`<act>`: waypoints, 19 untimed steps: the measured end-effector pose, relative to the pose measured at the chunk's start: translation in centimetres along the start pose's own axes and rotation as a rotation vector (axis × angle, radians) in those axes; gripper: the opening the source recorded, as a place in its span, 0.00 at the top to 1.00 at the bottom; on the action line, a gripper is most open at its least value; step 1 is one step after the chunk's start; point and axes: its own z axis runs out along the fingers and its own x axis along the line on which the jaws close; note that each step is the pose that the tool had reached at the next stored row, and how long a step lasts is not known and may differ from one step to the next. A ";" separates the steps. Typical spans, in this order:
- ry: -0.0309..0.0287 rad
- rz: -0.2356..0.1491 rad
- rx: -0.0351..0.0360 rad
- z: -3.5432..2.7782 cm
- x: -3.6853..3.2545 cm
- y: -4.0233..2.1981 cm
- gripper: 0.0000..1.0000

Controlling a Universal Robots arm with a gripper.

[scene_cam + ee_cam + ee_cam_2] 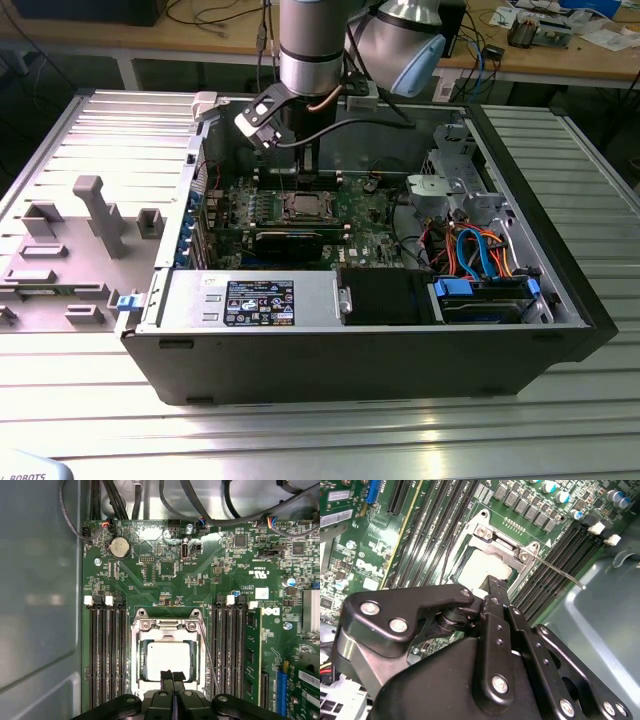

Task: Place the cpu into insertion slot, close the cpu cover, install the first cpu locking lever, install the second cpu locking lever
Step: 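Install the first cpu locking lever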

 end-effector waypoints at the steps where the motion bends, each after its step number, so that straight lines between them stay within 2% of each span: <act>1: -0.0003 0.000 0.0000 -0.28 0.01 0.00 0.89; 5: -0.0018 0.000 0.0000 -1.61 0.04 0.00 0.89; 11: -0.0067 0.000 0.0000 -3.21 0.07 0.01 0.89; 19: -0.0073 0.000 -0.0013 -3.21 0.07 0.01 0.89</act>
